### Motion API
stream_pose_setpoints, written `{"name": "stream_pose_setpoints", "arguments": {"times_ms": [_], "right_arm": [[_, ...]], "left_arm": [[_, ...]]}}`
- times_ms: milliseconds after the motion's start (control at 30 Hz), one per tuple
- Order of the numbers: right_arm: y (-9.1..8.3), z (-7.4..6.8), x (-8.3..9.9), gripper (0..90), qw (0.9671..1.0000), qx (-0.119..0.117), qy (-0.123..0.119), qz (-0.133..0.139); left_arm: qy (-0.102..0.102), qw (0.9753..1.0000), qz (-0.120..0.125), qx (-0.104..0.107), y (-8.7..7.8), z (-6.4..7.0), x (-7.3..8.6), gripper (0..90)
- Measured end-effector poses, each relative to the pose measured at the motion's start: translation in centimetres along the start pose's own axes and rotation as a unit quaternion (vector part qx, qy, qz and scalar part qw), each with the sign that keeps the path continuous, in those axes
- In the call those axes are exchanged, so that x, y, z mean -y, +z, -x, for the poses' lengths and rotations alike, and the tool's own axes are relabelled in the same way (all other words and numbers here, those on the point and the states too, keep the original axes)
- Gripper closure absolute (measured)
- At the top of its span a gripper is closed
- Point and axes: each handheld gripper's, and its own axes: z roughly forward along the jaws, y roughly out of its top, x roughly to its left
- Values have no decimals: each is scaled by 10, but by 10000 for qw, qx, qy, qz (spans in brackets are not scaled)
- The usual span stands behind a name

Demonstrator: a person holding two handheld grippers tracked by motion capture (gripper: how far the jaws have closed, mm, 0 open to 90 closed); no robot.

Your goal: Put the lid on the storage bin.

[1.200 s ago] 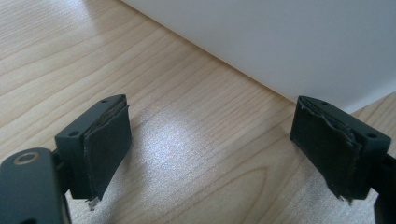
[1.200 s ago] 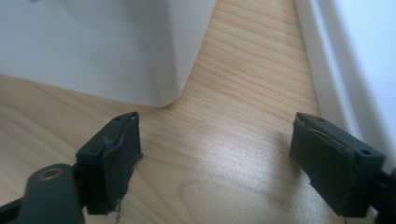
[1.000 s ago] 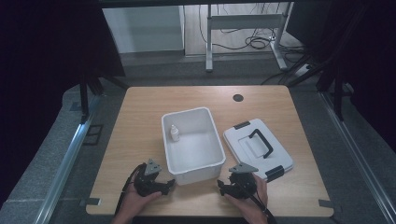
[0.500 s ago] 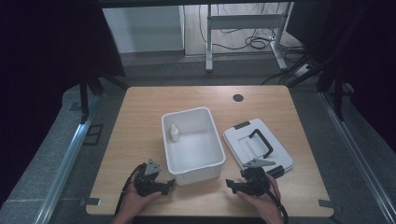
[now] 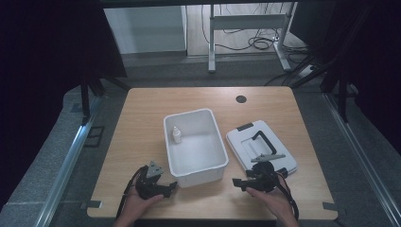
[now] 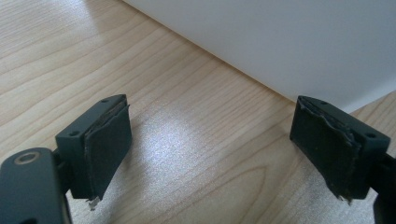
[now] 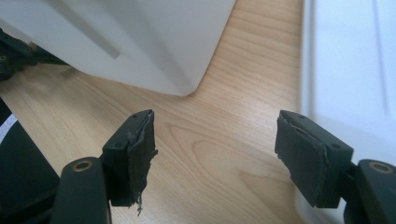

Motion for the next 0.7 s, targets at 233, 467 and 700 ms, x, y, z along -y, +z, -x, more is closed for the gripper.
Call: {"name": "stream_pose_setpoints", "arguments": {"times_ms": [233,467,700], "right_arm": [[-20,10,-27,322,9999,72,31,-78],[-39,23,-55,330,9996,132,83,-255],[-48,34,-80,358,9982,186,147,-549]], "left_arm": [[10,10000,-10,2,0,0,0,126],[10,10000,-8,3,0,0,0,126],[25,10000,-7,-1,0,0,0,126]]}}
